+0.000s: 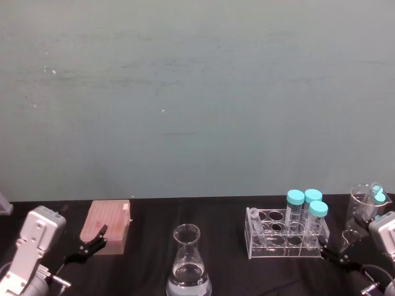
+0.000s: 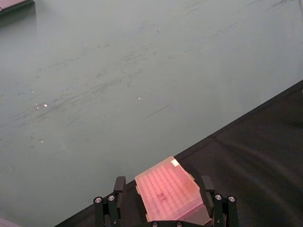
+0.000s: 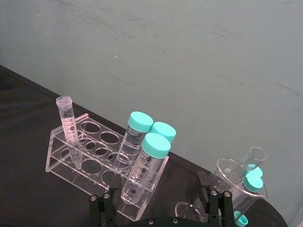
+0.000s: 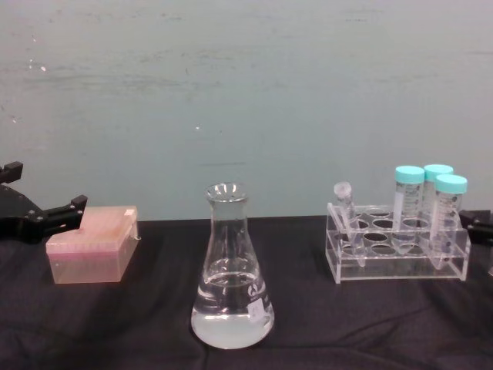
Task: Pour the liquid from the test tube into the beaker using one hand.
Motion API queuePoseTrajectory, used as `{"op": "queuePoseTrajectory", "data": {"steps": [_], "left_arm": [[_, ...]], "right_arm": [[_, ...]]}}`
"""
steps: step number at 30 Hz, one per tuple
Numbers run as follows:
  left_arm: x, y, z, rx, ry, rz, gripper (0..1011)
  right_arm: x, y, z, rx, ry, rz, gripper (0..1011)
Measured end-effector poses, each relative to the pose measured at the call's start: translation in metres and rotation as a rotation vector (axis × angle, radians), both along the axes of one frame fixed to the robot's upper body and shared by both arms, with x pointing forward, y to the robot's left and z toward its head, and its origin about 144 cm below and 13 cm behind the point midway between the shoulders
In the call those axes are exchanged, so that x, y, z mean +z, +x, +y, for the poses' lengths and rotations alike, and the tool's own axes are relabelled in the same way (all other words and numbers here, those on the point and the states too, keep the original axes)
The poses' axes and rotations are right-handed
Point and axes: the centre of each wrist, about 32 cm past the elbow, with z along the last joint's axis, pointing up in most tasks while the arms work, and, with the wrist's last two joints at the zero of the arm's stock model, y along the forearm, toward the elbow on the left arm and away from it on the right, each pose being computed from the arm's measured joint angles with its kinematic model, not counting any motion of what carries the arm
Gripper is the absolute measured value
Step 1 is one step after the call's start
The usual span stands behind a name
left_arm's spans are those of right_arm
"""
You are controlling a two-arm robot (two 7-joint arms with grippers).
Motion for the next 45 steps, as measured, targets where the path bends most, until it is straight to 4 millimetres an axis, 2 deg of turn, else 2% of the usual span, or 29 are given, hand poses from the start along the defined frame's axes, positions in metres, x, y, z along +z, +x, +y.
{"op": "queuePoseTrajectory", "data": {"steps": [45], "left_arm": [[0.0000, 0.0000, 0.0000, 0.000, 0.000, 0.000, 1000]], "right_arm": [[0.0000, 0.0000, 0.0000, 0.000, 0.000, 0.000, 1000]]}}
